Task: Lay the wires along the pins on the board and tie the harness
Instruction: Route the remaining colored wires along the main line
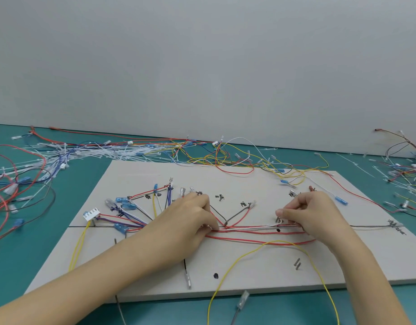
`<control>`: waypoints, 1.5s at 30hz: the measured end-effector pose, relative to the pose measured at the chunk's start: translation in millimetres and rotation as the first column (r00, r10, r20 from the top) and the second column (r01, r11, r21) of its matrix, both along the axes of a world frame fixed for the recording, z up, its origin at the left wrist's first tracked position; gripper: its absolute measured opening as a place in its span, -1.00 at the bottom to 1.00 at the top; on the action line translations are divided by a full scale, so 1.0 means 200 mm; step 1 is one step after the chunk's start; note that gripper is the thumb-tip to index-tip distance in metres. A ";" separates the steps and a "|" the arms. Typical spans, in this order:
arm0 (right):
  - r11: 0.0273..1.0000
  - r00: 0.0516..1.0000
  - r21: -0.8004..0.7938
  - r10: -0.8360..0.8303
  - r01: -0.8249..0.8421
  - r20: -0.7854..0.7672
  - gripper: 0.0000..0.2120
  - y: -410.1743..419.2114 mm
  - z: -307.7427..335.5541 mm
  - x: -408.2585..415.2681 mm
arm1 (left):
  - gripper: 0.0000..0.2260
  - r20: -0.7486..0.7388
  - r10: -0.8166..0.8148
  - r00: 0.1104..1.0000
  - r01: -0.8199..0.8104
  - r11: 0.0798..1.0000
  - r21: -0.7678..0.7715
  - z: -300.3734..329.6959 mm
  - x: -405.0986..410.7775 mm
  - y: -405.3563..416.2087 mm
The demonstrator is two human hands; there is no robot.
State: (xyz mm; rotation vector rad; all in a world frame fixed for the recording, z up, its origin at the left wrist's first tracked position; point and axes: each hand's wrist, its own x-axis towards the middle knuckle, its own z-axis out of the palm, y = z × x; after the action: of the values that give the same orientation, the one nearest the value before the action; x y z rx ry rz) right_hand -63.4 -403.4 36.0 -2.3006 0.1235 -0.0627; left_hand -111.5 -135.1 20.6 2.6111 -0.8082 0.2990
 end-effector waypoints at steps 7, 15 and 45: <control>0.932 0.969 -0.285 0.244 -0.226 0.029 -0.81 0.04 0.01 0.06 | -0.77 -0.018 0.004 1.000 -0.004 1.000 -0.019 0.00 0.00 0.00; 0.959 0.970 -0.150 0.236 -0.242 -0.059 -0.71 0.01 -0.01 0.15 | -0.79 -0.005 0.014 1.000 -0.014 0.999 -0.040 -0.02 -0.01 0.01; 0.738 0.985 -0.656 0.073 -0.158 -0.155 -0.74 0.16 0.09 -0.10 | -0.79 -0.062 0.039 0.997 -0.047 0.989 -0.142 -0.03 -0.01 0.09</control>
State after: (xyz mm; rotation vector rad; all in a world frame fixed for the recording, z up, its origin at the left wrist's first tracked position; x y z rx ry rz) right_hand -84.2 -370.9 55.0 -3.0370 0.0132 0.1181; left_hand -114.0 -117.1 14.3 2.4927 -0.6849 0.2802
